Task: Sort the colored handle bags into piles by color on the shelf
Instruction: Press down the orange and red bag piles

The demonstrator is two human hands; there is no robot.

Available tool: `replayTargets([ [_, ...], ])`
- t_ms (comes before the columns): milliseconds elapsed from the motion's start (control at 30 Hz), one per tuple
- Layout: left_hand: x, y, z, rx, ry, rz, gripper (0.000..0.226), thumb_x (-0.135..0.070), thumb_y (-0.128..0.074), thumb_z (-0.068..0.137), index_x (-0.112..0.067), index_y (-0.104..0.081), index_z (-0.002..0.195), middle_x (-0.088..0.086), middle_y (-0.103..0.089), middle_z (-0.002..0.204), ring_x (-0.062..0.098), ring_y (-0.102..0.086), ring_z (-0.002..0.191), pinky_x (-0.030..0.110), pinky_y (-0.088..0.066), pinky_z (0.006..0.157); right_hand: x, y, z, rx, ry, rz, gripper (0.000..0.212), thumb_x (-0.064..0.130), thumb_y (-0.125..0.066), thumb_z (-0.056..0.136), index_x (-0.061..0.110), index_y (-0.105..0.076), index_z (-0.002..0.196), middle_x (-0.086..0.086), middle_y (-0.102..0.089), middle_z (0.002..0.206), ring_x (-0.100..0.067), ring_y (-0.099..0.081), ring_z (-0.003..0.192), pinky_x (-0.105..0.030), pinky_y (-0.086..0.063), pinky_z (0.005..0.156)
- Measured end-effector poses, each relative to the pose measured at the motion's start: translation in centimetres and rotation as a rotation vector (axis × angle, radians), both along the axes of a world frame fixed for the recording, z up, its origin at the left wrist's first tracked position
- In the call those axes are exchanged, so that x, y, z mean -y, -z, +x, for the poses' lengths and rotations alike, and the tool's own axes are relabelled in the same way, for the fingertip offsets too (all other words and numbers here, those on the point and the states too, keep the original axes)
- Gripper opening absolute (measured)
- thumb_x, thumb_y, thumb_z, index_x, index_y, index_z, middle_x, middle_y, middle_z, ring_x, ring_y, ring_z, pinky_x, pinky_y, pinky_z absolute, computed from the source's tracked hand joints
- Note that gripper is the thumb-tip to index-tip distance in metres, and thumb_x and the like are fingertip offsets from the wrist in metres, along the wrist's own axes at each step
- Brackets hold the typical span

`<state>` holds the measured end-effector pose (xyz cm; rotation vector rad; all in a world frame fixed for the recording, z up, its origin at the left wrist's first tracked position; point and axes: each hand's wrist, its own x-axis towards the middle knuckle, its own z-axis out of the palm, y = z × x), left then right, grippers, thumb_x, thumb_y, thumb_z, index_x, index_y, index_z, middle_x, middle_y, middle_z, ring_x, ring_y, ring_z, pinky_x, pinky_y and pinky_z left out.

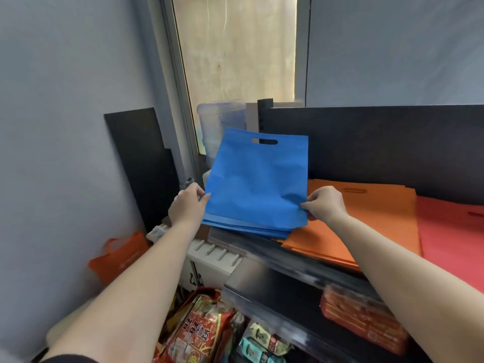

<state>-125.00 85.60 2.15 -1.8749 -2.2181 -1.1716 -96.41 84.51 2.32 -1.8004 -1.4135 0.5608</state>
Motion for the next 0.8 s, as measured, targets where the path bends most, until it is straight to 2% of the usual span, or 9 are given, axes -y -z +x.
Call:
replayTargets([
  [100,-2.3,1.1,-0.3,0.0,0.038,-0.124,0.019,-0.031,-0.058,0.093,-0.016,-0.051,0.084,0.002,-0.059,0.084,0.025,-0.055,0.082,0.03,-0.034,0.064,-1.2,0.6,-0.4,0.035,0.021,-0.06,0.016,0.007,-0.07,0.082,0.007,-0.065,0.067,-0.009,-0.067,0.066,-0.019,-0.067,0.06,-0.034,-0.058,0.068],
  [200,-4.1,2.1,-0.5,-0.109,0.095,-0.231,0.015,-0.029,-0.057,0.093,-0.015,-0.053,0.09,0.009,-0.059,0.117,0.028,-0.057,0.096,0.031,-0.035,0.07,-1.7,1.3,-0.8,0.137,0.047,-0.111,0.009,0.011,-0.074,0.079,0.004,-0.069,0.077,-0.01,-0.068,0.081,-0.022,-0.064,0.077,-0.029,-0.049,0.066],
  [233,-4.7,2.3,-0.6,-0.168,0.114,-0.276,0.016,-0.031,-0.056,0.094,-0.016,-0.052,0.092,0.009,-0.057,0.121,0.029,-0.057,0.101,0.032,-0.037,0.072,-1.9,1.5,-1.0,0.177,0.058,-0.136,0.01,0.012,-0.074,0.079,0.003,-0.07,0.081,-0.01,-0.068,0.084,-0.023,-0.063,0.081,-0.027,-0.046,0.065],
  [333,-6.4,2.4,-0.9,-0.342,0.175,-0.369,0.027,-0.036,-0.054,0.093,-0.013,-0.052,0.107,0.007,-0.057,0.12,0.027,-0.054,0.109,0.035,-0.044,0.081,-2.0,1.8,-1.4,0.269,0.103,-0.192,0.015,0.017,-0.075,0.079,0.005,-0.066,0.078,-0.011,-0.067,0.086,-0.023,-0.058,0.078,-0.025,-0.04,0.061],
  [433,-7.9,1.7,-0.9,-0.445,0.232,-0.297,0.039,-0.04,-0.053,0.093,-0.012,-0.051,0.119,0.008,-0.053,0.123,0.027,-0.05,0.115,0.038,-0.044,0.089,-2.1,1.5,-1.6,0.35,0.165,-0.192,0.022,0.026,-0.075,0.08,0.006,-0.065,0.082,-0.01,-0.067,0.09,-0.025,-0.059,0.081,-0.027,-0.042,0.063],
  [567,-10.1,-0.8,0.7,-0.567,0.346,-0.163,0.042,-0.044,-0.049,0.093,-0.013,-0.053,0.121,0.006,-0.056,0.121,0.026,-0.052,0.112,0.037,-0.043,0.087,-1.6,0.1,-1.1,0.509,0.264,-0.099,0.03,0.039,-0.064,0.087,0.011,-0.064,0.101,-0.006,-0.064,0.105,-0.027,-0.059,0.093,-0.029,-0.043,0.067],
  [700,-11.8,-3.3,4.4,-0.629,0.482,-0.075,0.04,-0.042,-0.049,0.093,-0.015,-0.051,0.122,0.006,-0.054,0.123,0.027,-0.048,0.116,0.038,-0.038,0.092,-0.5,-1.7,0.8,0.654,0.298,-0.084,0.051,0.042,-0.058,0.09,0.015,-0.047,0.131,-0.005,-0.055,0.127,-0.025,-0.054,0.114,-0.033,-0.047,0.072],
  [800,-12.1,-4.5,7.8,-0.627,0.574,-0.053,0.041,-0.043,-0.048,0.093,-0.015,-0.049,0.123,0.006,-0.053,0.125,0.027,-0.047,0.117,0.038,-0.037,0.093,0.9,-3.0,2.7,0.759,0.35,-0.129,0.059,0.045,-0.057,0.09,0.017,-0.038,0.138,-0.003,-0.049,0.133,-0.024,-0.048,0.121,-0.032,-0.041,0.073],
])
